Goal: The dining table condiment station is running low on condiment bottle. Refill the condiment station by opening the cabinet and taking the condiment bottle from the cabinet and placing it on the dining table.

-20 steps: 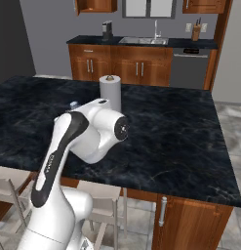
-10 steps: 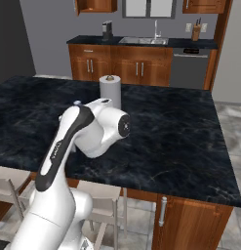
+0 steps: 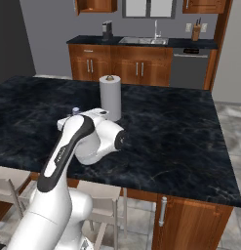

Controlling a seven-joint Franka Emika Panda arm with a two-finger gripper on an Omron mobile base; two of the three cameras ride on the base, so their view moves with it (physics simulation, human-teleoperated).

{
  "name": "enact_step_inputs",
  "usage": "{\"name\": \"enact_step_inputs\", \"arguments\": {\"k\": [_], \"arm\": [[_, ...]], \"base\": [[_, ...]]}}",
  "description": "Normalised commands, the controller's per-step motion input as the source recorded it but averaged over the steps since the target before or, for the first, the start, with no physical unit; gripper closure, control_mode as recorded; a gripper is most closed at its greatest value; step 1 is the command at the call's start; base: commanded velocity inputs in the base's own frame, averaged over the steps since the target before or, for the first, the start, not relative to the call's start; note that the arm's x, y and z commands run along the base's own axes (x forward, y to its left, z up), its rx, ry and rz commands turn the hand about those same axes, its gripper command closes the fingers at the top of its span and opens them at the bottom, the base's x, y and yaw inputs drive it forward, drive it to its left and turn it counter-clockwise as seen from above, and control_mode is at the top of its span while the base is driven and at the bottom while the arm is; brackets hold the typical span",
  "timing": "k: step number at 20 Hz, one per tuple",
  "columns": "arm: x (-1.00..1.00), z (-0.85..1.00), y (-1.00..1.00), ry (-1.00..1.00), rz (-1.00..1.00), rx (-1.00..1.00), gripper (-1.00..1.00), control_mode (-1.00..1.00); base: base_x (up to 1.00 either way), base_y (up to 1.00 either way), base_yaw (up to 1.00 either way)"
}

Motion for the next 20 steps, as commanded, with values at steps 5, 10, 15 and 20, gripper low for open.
{"name": "enact_step_inputs", "arguments": {"k": [5,10,15,20], "arm": [[0.34,-0.1,0.09,0.02,0.0,0.06,1.0,-1.0],[0.35,0.0,0.0,0.01,0.0,0.0,1.0,-1.0],[0.24,-0.05,0.0,0.0,0.0,0.0,1.0,-1.0],[0.2,-0.24,0.0,0.0,0.0,0.0,1.0,-1.0]], "base": [[0.0,0.0,0.0],[0.0,0.0,0.0],[0.0,0.0,0.0],[0.0,0.0,0.0]]}}
